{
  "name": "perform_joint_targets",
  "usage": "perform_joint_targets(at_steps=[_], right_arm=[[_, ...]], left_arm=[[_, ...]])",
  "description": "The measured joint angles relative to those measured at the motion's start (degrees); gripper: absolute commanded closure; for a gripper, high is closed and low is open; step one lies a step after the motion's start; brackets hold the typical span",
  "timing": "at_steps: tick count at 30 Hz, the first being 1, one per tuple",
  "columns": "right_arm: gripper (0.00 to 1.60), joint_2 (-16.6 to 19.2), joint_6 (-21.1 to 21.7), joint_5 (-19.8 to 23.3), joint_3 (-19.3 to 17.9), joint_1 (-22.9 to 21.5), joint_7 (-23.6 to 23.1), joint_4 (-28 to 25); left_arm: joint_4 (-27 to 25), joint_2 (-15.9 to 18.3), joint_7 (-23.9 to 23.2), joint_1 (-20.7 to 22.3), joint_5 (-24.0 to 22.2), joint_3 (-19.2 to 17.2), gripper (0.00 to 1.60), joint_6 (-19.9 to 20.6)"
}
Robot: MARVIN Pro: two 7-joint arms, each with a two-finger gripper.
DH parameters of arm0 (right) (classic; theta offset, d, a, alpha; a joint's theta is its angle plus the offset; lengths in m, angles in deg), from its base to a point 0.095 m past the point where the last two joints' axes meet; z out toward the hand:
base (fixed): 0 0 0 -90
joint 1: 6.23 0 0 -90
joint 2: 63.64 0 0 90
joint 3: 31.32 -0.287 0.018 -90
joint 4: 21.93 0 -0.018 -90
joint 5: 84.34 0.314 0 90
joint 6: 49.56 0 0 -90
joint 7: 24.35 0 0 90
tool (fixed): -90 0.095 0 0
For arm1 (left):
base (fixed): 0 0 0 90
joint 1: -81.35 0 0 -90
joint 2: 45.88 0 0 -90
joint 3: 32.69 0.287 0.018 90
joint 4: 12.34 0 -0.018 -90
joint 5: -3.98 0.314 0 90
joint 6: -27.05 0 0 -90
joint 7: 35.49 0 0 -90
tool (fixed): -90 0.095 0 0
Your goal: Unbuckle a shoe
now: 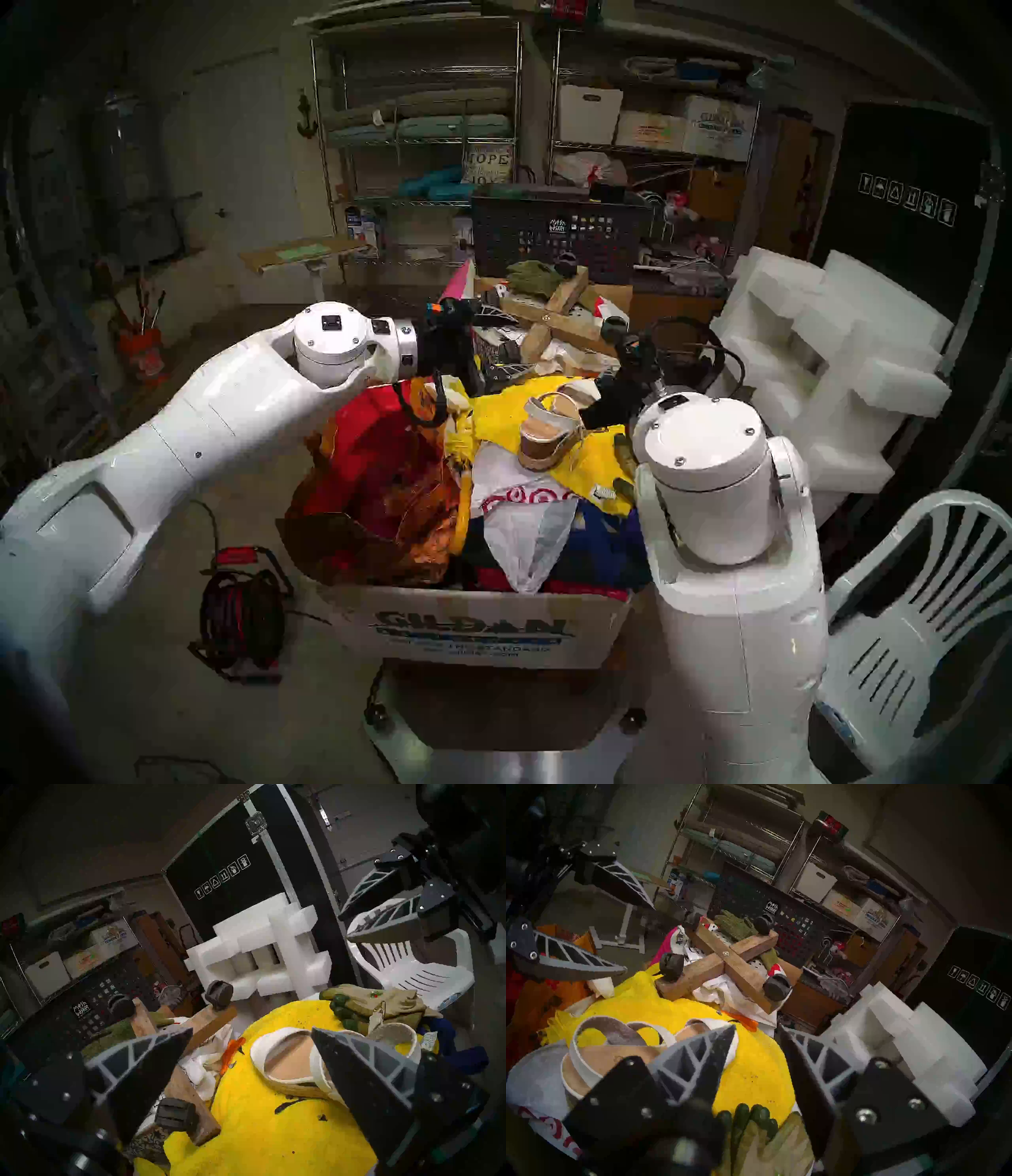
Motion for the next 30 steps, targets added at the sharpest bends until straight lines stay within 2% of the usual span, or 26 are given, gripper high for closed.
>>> perform_joint_targets(at_steps=[5,6,7,30], right_arm=[[0.53,-0.27,0.0,-1.15,-0.82,0.84,-1.32,-0.46],[0.06,-0.34,0.0,-1.4,-0.94,0.96,-1.64,-0.54],[0.0,-0.4,0.0,-1.57,-1.0,1.02,-1.86,-0.59],[0.0,-1.57,0.0,-4.65,-0.77,0.82,-5.04,-0.86]], left_arm=[[-0.19,-0.15,0.19,0.0,0.0,0.04,0.0,-0.17],[-0.22,-0.22,0.24,0.01,0.02,0.07,0.0,-0.18],[-0.25,-0.26,0.28,0.02,0.05,0.1,0.0,-0.19],[-0.65,-0.59,0.52,0.27,0.74,0.37,0.0,-0.18]])
